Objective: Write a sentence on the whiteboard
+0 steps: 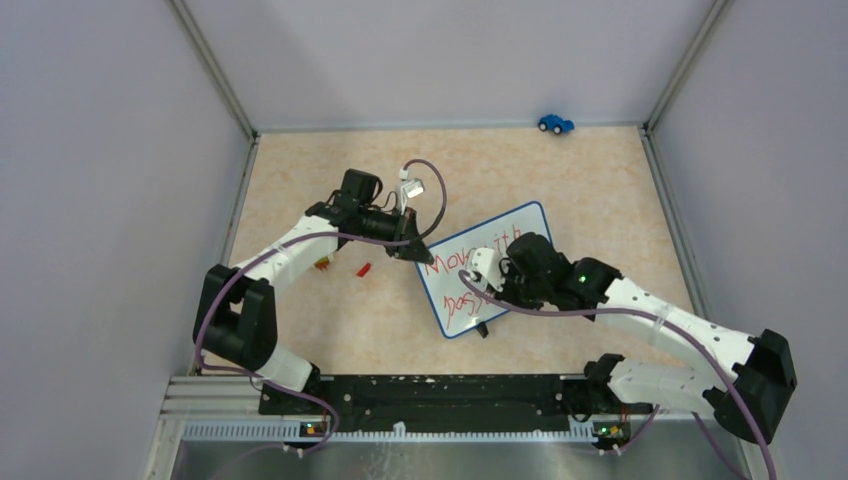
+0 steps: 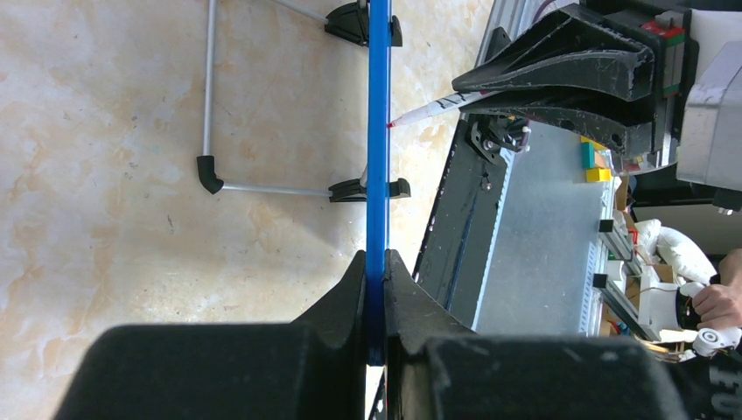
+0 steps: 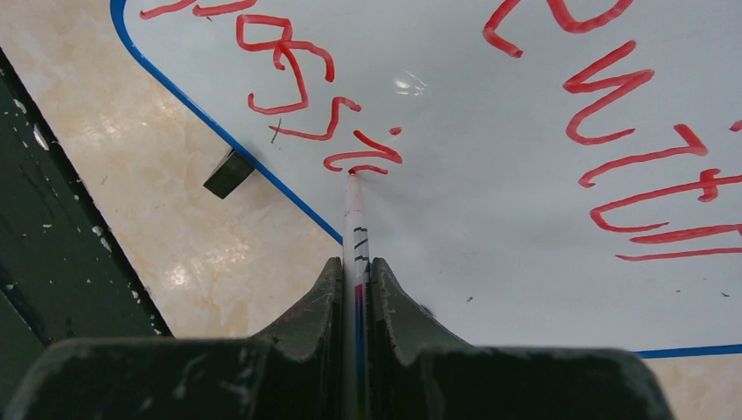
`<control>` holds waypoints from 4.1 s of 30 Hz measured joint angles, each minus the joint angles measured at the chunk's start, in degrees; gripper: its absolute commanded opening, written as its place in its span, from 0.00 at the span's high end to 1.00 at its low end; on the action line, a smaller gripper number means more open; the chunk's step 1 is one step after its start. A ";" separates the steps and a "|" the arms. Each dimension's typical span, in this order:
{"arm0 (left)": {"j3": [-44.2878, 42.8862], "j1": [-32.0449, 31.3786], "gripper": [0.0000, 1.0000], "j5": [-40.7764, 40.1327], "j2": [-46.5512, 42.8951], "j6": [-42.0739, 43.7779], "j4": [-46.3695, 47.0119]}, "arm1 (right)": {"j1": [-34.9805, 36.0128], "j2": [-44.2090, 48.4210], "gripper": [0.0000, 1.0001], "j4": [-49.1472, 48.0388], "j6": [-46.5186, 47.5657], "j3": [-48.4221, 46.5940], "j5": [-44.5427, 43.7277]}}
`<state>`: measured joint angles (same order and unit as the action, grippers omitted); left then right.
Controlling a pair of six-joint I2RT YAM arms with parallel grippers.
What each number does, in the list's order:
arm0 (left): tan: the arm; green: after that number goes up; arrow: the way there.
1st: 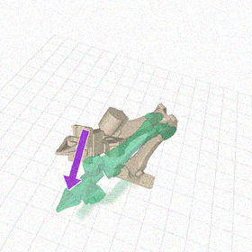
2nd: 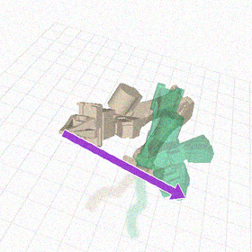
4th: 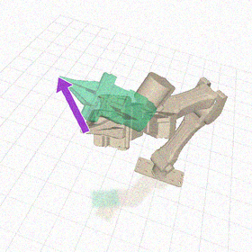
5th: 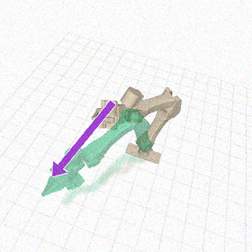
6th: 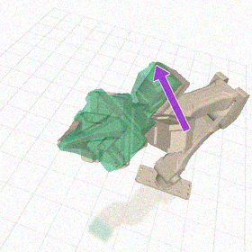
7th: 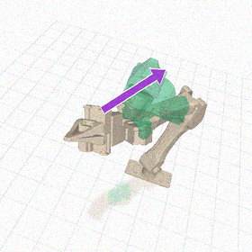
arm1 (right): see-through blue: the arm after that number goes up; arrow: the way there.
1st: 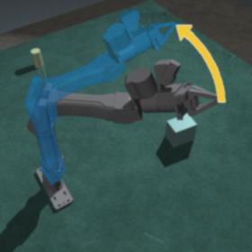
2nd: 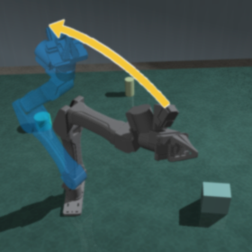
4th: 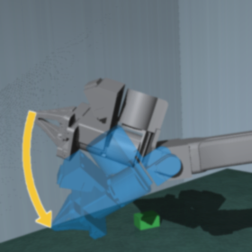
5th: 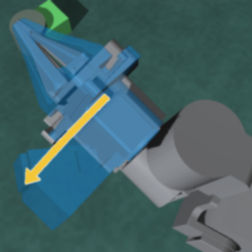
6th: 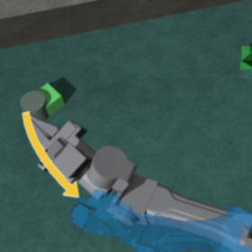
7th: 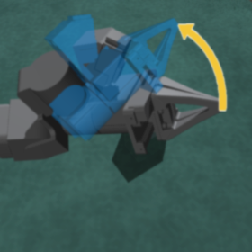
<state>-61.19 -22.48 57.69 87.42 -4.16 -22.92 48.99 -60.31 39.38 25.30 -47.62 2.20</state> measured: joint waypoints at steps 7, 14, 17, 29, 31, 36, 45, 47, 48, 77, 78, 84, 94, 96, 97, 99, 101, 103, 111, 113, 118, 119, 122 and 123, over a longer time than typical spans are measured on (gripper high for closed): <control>0.00 0.02 1.00 0.11 0.02 0.00 0.02 | 0.39 -0.26 1.00 1.60 0.66 0.00 -1.97; 0.00 0.02 1.00 0.35 0.24 -0.07 0.24 | 0.42 -0.07 1.00 1.84 0.35 0.00 -4.13; 0.02 0.02 1.00 0.35 0.24 -0.07 0.24 | 0.42 -0.02 1.00 1.81 0.07 -0.04 -4.17; 0.02 0.17 1.00 0.39 0.24 -0.17 0.31 | 0.42 0.13 1.00 1.14 -0.04 -0.92 -3.87; 0.02 0.20 1.00 0.39 0.24 -0.17 0.33 | 0.42 0.15 1.00 0.35 -0.04 -1.33 -3.67; 0.00 0.22 1.00 0.42 0.24 -0.20 0.33 | 0.42 0.17 1.00 -0.63 -0.04 -1.95 -3.21; 0.00 0.26 1.00 0.39 0.24 -0.17 0.33 | 0.42 1.03 1.00 0.11 0.52 -1.81 -2.16; 0.02 0.31 1.00 0.42 0.24 -0.17 0.33 | 0.13 2.38 1.00 1.07 0.76 -1.51 -2.10; 0.02 0.33 1.00 0.42 0.24 -0.17 0.33 | -0.13 2.99 1.00 1.73 0.98 -1.51 -2.05; 0.02 0.33 1.00 0.57 0.33 -0.20 0.33 | -1.55 0.90 1.00 1.01 1.40 -0.59 -4.46; 0.02 0.33 1.00 0.57 0.33 -0.20 0.33 | -1.55 0.90 1.00 1.36 1.55 -0.28 -4.22; 0.02 0.33 1.00 0.81 0.37 -0.20 0.35 | -1.49 0.74 1.00 2.47 1.79 0.35 -3.87; 0.02 0.33 1.00 0.81 0.39 -0.20 0.44 | -1.38 1.18 1.00 1.81 0.37 0.33 -4.66; 0.02 0.33 1.00 0.81 0.39 -0.20 0.46 | -1.38 1.66 1.00 1.18 0.02 0.33 -5.20; 0.02 0.33 1.00 0.79 0.39 -0.22 0.46 | -1.38 1.92 1.00 0.72 -0.07 0.33 -5.49; 0.02 0.35 1.00 0.79 0.39 -0.20 0.46 | -1.38 2.45 1.00 -0.22 -0.37 0.31 -5.97; 0.02 0.35 1.00 0.79 0.39 -0.20 0.46 | -1.40 2.73 1.00 -0.98 -0.57 0.28 -6.27; 0.02 0.37 1.00 0.81 0.39 -0.20 0.46 | -1.42 2.89 1.00 -1.29 -0.87 0.28 -6.62; 0.02 0.39 1.00 0.79 0.39 -0.20 0.46 | -1.44 3.21 1.00 -1.33 -0.90 0.28 -7.93; 0.02 0.39 1.00 0.79 0.39 -0.22 0.46 | -1.55 3.61 1.00 -1.31 -0.83 0.28 -8.74; 0.02 0.39 1.00 0.81 0.39 -0.24 0.46 | -1.68 4.13 1.00 -1.14 -0.20 0.31 -9.62; 0.02 0.39 1.00 0.81 0.39 -0.24 0.46 | -1.68 4.07 1.00 -0.87 0.02 0.31 -9.38; 0.02 0.39 1.00 0.81 0.42 -0.24 0.46 | -1.77 3.50 1.00 0.00 0.63 0.35 -8.26; 0.02 0.39 1.00 0.79 0.42 -0.24 0.46 | -1.75 3.15 1.00 0.28 0.74 0.35 -7.98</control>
<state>-61.17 -22.09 58.48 87.83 -4.40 -22.46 47.24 -57.17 39.66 26.04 -47.27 -5.78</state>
